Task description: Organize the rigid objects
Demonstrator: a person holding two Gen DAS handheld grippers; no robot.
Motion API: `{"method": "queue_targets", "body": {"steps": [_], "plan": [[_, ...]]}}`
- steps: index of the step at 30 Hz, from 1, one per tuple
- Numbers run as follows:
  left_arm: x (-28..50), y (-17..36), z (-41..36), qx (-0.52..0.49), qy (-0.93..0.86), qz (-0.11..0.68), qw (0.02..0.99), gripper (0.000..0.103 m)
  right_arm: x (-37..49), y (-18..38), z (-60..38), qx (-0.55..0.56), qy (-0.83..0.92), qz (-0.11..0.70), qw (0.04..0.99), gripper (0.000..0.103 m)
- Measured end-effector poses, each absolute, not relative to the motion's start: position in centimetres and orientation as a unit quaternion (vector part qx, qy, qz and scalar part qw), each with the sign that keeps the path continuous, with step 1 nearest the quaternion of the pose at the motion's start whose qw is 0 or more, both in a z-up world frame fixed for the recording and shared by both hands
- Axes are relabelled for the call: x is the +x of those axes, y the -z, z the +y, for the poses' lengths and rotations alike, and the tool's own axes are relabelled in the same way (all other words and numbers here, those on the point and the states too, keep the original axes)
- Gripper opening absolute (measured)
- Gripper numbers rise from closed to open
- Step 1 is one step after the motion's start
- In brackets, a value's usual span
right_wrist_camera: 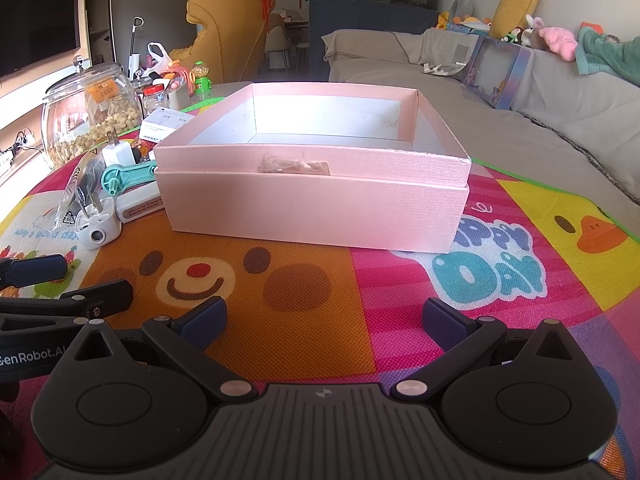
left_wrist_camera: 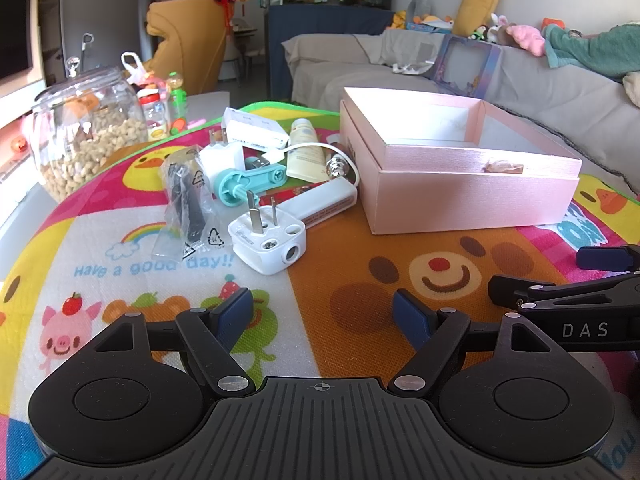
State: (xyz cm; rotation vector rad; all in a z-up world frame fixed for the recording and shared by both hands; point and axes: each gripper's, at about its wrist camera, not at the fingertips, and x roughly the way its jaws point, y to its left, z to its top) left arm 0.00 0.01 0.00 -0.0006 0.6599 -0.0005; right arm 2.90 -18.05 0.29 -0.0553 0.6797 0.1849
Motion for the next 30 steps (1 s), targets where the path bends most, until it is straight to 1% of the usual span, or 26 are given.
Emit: {"method": "queue_targets", "body": {"steps": [9, 11, 15, 19, 24, 25, 27, 28, 30], "plan": [[0.0, 0.0, 0.2, -0.005, 0.003, 0.324, 0.946, 0.082, 3.0, -0.4, -18.2, -0.029, -0.1, 0.344, 0.933, 0.103], [0.0, -0.1, 0.8, -0.015, 0.017, 0.321, 0.947, 0.077, 3.5, -0.8, -18.5, -0.028, -0.112, 0.367, 0.923, 0.103], [0.1, -1.2, 2.8, -0.006, 0.041, 0.288, 0.957, 0.073, 3.2, -0.9, -18.3, -0.037, -0.109, 0.373, 0.921, 0.103], [2.3, -1.6, 4.3, 0.0, 0.048, 0.316, 0.947, 0.073, 3.2, -0.9, -18.2, -0.04, -0.109, 0.375, 0.92, 0.103], [4.5, -1.2, 4.8, -0.003, 0.052, 0.321, 0.946, 0.073, 3.1, -0.9, -18.3, -0.041, -0.115, 0.373, 0.92, 0.103], [4.8, -1.0, 4.7, -0.002, 0.052, 0.32, 0.946, 0.07, 3.0, -0.9, -18.3, -0.041, -0.119, 0.372, 0.92, 0.103], [5.1, -0.9, 4.5, 0.001, 0.045, 0.312, 0.949, 0.061, 2.8, -0.9, -18.5, -0.043, -0.133, 0.371, 0.918, 0.103], [5.1, -0.8, 4.6, 0.003, 0.04, 0.307, 0.951, 0.055, 2.7, -1.0, -18.6, -0.045, -0.141, 0.371, 0.917, 0.103], [4.6, -0.9, 4.9, -0.002, 0.048, 0.309, 0.95, 0.055, 2.5, -1.2, -18.3, -0.053, -0.155, 0.371, 0.914, 0.103]]}}
